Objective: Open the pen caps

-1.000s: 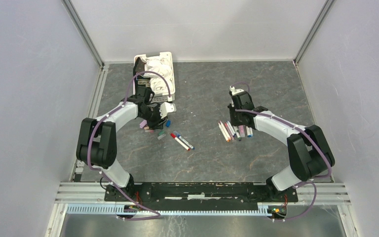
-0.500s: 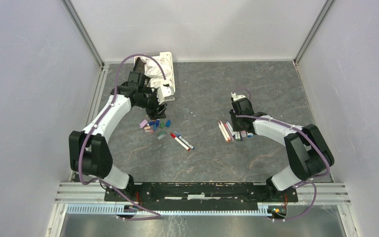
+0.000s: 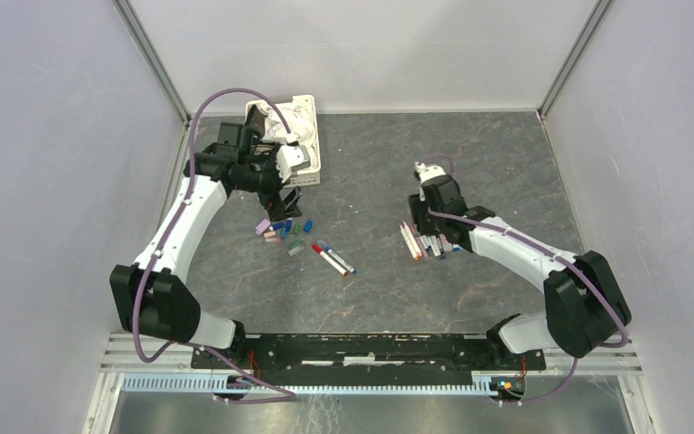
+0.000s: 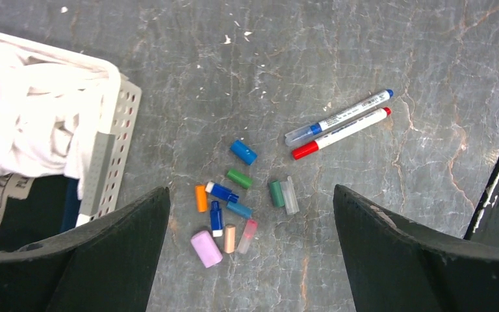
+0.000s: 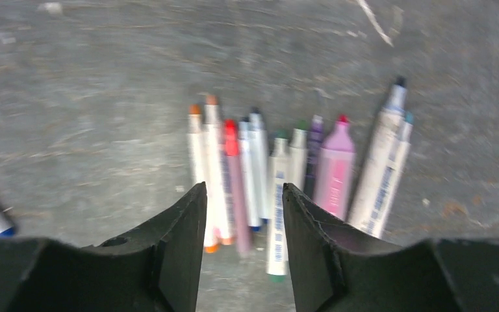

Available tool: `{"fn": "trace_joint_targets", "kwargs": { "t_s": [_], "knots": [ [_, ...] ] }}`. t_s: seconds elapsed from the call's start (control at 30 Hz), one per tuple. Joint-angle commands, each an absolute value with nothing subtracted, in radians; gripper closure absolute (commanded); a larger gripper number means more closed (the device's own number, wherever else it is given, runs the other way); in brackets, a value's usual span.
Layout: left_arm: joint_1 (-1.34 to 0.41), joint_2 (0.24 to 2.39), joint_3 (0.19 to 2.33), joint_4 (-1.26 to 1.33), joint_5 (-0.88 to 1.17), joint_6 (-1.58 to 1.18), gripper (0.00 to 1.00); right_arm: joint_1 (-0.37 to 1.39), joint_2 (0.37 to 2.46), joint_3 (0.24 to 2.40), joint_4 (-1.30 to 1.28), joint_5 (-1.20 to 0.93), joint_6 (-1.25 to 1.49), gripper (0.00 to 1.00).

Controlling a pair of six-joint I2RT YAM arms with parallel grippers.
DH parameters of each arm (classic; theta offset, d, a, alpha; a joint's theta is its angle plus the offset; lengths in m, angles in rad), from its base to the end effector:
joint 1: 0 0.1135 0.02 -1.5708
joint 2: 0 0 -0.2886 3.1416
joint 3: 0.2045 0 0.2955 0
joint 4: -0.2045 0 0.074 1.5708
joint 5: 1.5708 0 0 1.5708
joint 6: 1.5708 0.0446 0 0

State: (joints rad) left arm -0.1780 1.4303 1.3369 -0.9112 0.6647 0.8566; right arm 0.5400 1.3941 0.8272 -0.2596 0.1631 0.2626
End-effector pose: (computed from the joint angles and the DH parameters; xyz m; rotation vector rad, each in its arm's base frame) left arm 0.3217 -0.0858 0.3399 1.3657 1.9237 -0.5367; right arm 0.2829 0.1611 0.2060 -0.2549 2.3773 0.1846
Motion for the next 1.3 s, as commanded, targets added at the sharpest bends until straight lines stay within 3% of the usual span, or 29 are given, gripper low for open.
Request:
{"fn": "trace_joint_targets", "kwargs": {
  "t_s": [0.0, 0.27, 0.57, 1.27],
  "knots": [
    [-0.146, 1.398, 1.394, -0.931, 0.703, 0.788, 0.0, 0.695, 1.439, 0.916, -0.223, 0.119, 0.228, 0.48],
    [-0.092, 1.408, 1.405, -0.989, 0.706, 0.786, 0.0, 0.893, 1.683, 1.113, -0.211, 0.088, 0.201, 0.53],
    [-0.005, 1.454, 1.419, -1.047, 0.75, 0.774, 0.0, 0.957, 1.871, 1.258, -0.228, 0.073, 0.194, 0.6],
    [-0.002, 1.468, 1.392, -1.055, 0.734, 0.81, 0.0, 1.052, 1.885, 1.264, -0.233, 0.133, 0.181, 0.68]
  ]
}}
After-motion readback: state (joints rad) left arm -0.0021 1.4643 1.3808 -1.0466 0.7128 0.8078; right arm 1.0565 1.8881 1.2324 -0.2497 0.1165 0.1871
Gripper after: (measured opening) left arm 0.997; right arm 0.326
